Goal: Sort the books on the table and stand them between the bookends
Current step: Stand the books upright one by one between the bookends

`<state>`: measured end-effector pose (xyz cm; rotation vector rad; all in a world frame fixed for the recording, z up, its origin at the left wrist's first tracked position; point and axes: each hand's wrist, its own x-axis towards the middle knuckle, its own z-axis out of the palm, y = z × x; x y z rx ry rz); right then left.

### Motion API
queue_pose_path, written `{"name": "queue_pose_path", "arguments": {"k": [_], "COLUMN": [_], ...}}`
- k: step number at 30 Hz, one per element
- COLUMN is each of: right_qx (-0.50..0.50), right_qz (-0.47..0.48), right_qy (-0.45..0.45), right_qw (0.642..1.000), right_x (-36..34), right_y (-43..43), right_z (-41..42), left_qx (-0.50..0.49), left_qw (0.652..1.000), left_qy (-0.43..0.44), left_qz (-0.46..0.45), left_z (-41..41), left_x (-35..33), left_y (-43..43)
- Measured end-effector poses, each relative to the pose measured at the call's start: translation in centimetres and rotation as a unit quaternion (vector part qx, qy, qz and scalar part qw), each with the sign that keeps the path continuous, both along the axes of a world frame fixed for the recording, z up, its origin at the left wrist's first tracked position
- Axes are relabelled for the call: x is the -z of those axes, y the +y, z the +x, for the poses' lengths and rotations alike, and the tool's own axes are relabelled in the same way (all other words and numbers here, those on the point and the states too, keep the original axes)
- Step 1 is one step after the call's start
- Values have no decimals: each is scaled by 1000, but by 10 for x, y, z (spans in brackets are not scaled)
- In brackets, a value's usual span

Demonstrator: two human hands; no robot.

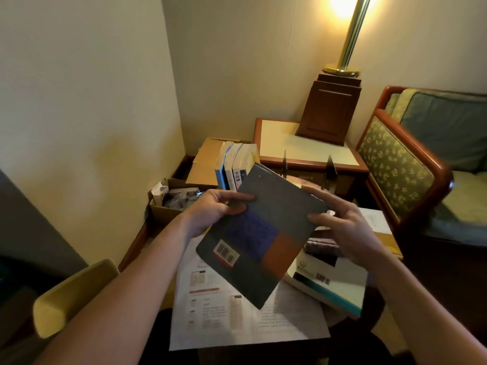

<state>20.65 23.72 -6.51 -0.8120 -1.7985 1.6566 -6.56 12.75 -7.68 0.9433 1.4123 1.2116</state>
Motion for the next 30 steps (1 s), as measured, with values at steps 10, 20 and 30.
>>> {"name": "queue_pose_path", "arguments": {"k": [10,20,30], "right_qx": [-113,-10,57], "right_qz": [82,158,147], "right_qy": [-196,-282,-291], "right_qw": [971,946,944], "right_x": [-15,1,1], "right_y": [16,11,-5], "right_z": [3,-8,-13], "left_qx": [122,-87,-64], "left_qw": [988,964,890], "left_qy": [97,235,450], "left_qz": [23,86,-27], "left_z": [21,65,73], "left_x": [-1,80,157], "left_y": [53,36,5]}}
